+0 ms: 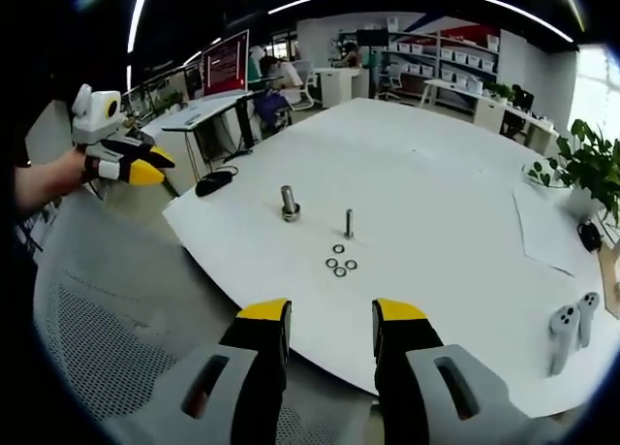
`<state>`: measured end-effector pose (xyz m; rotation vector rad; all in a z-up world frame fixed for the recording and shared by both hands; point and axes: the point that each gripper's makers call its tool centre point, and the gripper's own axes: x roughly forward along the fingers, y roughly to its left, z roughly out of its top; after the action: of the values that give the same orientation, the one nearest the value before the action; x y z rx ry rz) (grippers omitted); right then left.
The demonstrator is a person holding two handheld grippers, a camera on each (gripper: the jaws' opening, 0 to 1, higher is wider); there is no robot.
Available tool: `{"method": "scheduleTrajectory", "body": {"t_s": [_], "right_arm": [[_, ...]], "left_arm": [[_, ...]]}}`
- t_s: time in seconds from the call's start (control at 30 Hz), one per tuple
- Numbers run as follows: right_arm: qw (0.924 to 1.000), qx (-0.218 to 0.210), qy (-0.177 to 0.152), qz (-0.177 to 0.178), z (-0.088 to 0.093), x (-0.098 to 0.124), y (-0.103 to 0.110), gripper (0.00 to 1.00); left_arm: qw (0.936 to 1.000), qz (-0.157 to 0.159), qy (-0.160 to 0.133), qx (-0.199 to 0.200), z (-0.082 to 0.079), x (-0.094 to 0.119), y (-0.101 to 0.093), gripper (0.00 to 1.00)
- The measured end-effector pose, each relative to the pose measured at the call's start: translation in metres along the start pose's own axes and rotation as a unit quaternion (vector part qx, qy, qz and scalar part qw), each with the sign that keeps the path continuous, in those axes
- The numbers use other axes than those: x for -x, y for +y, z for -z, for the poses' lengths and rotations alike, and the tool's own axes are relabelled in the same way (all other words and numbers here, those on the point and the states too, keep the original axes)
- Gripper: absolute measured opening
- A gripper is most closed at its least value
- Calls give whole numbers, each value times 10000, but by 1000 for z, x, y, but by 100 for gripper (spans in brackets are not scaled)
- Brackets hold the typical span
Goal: Place the washer onto the threaded stud by aligning its center hole with the stud, sliding it down to the base, and recovering from edge contact or off-axis alignment until the washer reaches the visible bottom stop.
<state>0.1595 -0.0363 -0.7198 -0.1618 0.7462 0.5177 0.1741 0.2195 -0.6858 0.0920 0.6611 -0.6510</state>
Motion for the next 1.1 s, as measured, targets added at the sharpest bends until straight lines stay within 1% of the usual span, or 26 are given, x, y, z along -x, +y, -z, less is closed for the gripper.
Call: {"method": "scheduleTrajectory", "body": {"t_s": [0.07,0.17,0.2,0.3,0.37,0.47,0.57,0.67,0.73,0.83,0.97,1.03,1.07,1.1], "right_arm": [[10000,-5,15,22,1,0,-1,36],[9999,-21,27,109,1,1,-4,36],[9999,-26,22,119,1,1,-4,36],[9999,-20,38,164,2,1,-6,36],[9998,-15,65,182,3,1,-7,36],[9997,-19,115,200,5,0,-7,36],[9996,43,154,241,6,0,-8,36],[9995,17,186,255,7,0,-9,36],[9995,-16,201,257,8,-1,-9,36],[9994,-9,204,284,8,0,-10,36],[9993,13,213,313,8,0,-10,36],[9993,-17,207,313,8,0,-11,36],[9993,-22,216,317,9,-1,-11,36],[9992,-22,225,318,9,-1,-11,36]], "left_arm": [[9999,-19,99,-139,5,-1,0,27],[9999,83,61,-35,6,-2,-3,27],[9999,118,78,-56,7,-1,-5,27],[9994,188,161,-242,10,-2,-11,27],[9987,311,239,-334,14,-3,-16,27],[9980,299,252,-503,16,-5,-18,27],[9981,342,200,-473,14,-5,-19,27],[9982,361,171,-454,14,-5,-19,27],[9982,396,231,-395,17,-6,-19,27],[9980,421,216,-416,17,-6,-21,27],[9977,435,311,-418,22,-8,-22,28],[9979,401,253,-431,19,-7,-21,28],[9980,376,169,-482,16,-7,-20,27],[9981,366,161,-463,15,-7,-19,28]]}}
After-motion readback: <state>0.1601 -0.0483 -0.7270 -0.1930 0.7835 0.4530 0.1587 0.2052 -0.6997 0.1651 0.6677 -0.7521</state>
